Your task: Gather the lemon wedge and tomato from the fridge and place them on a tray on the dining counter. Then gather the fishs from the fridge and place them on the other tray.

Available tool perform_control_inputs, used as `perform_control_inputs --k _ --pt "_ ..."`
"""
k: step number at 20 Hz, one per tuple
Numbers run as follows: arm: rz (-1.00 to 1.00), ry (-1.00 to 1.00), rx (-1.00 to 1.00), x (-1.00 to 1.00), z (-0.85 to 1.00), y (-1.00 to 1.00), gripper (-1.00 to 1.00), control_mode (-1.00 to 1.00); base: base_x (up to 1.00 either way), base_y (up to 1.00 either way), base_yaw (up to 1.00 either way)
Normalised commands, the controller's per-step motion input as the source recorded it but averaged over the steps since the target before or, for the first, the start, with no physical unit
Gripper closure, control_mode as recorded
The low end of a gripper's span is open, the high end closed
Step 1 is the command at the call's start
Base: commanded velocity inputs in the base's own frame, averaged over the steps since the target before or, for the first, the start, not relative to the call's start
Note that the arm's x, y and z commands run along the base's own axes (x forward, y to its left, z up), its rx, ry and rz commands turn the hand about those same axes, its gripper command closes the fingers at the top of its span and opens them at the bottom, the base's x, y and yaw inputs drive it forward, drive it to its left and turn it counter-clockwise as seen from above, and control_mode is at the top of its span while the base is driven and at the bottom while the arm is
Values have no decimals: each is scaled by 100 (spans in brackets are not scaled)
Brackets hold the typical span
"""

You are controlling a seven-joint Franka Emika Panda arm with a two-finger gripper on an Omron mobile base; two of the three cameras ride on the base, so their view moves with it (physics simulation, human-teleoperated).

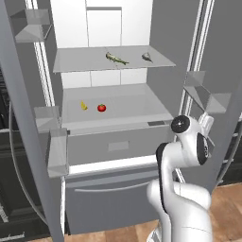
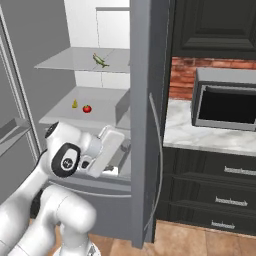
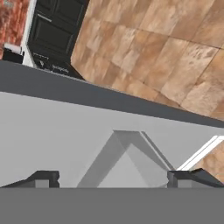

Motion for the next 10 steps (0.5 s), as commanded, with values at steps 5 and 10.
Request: perform_control_inputs --k 5,10 --pt "0 1 6 -7 26 64 -100 -100 0 0 0" --pt "1 0 4 0 20 64 -100 -100 0 0 0"
